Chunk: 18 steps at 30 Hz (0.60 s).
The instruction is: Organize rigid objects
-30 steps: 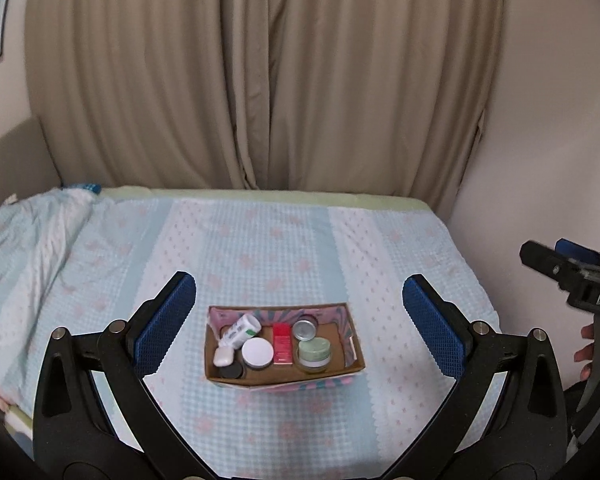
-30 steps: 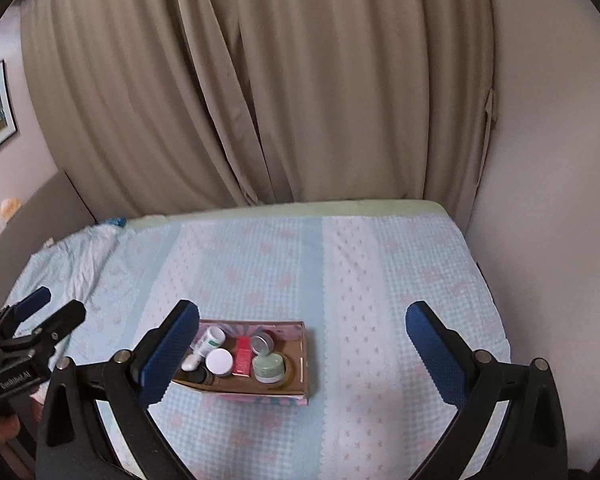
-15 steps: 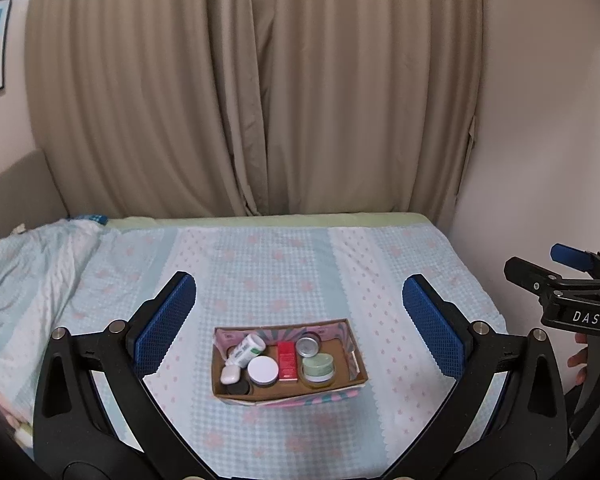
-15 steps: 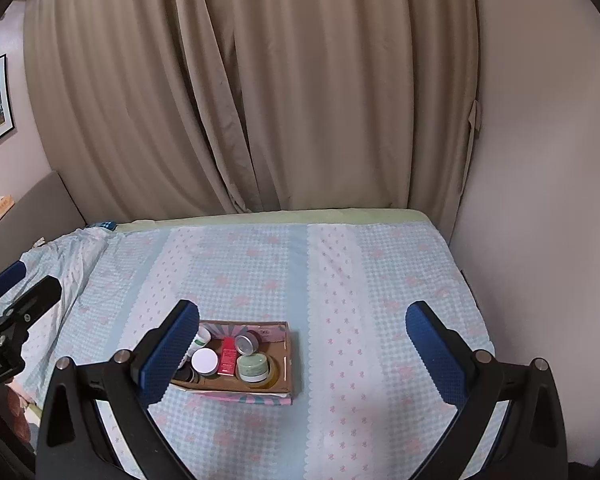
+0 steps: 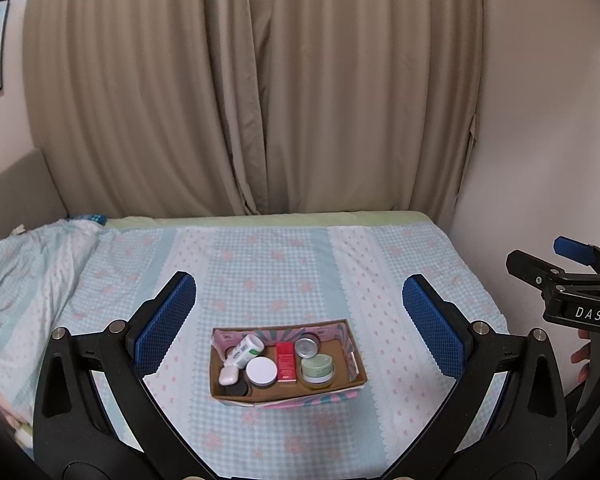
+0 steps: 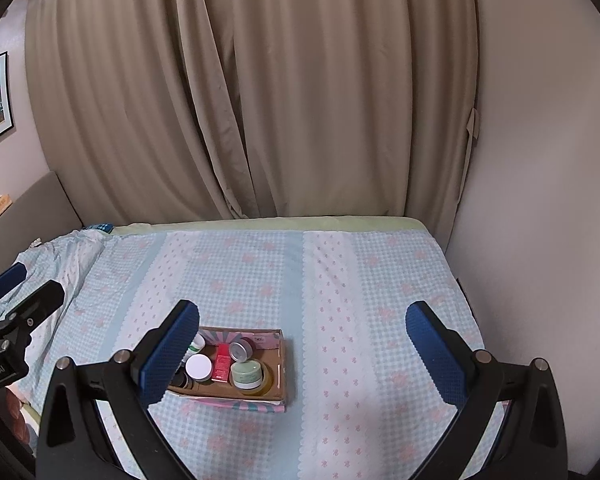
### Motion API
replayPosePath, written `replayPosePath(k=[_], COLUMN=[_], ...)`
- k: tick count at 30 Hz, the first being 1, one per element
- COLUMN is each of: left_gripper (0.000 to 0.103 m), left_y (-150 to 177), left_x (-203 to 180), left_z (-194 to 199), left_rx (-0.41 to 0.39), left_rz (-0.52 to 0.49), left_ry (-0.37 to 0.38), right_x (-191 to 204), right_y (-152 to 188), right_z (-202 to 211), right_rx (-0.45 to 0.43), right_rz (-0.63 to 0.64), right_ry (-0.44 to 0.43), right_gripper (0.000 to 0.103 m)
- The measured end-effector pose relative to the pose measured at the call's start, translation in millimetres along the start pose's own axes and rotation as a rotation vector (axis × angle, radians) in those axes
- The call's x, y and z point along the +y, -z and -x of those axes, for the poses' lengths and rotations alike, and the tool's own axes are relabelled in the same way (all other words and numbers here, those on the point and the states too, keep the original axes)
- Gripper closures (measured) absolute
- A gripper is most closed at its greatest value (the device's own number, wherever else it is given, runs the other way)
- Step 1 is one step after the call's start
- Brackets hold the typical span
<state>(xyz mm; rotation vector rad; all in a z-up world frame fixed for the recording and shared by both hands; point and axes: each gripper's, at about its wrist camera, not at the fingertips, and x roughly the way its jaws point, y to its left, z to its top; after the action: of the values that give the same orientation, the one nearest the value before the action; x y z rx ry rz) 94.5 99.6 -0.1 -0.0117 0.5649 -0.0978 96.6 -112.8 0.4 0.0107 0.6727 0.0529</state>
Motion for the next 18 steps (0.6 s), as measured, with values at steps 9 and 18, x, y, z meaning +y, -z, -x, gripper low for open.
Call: replayPosePath(k=[9,18], left_gripper=[0.000,0.000], left_y=[0.0,0.8], left_x=[0.8,1.2], left_z=[-0.3,-3.1], left_rx=[0.000,0.003], left_rz=[0.000,0.003], left_ry=[0.002,0.003], right_x=[0.4,0.2], right_y=[-0.6,-0.7], right_z=[-2.6,-3.3], right_rx=[0.002,0.005], right_rz=[0.002,0.001], right_ry=[0.010,0.013], right_gripper=[0.000,0.000])
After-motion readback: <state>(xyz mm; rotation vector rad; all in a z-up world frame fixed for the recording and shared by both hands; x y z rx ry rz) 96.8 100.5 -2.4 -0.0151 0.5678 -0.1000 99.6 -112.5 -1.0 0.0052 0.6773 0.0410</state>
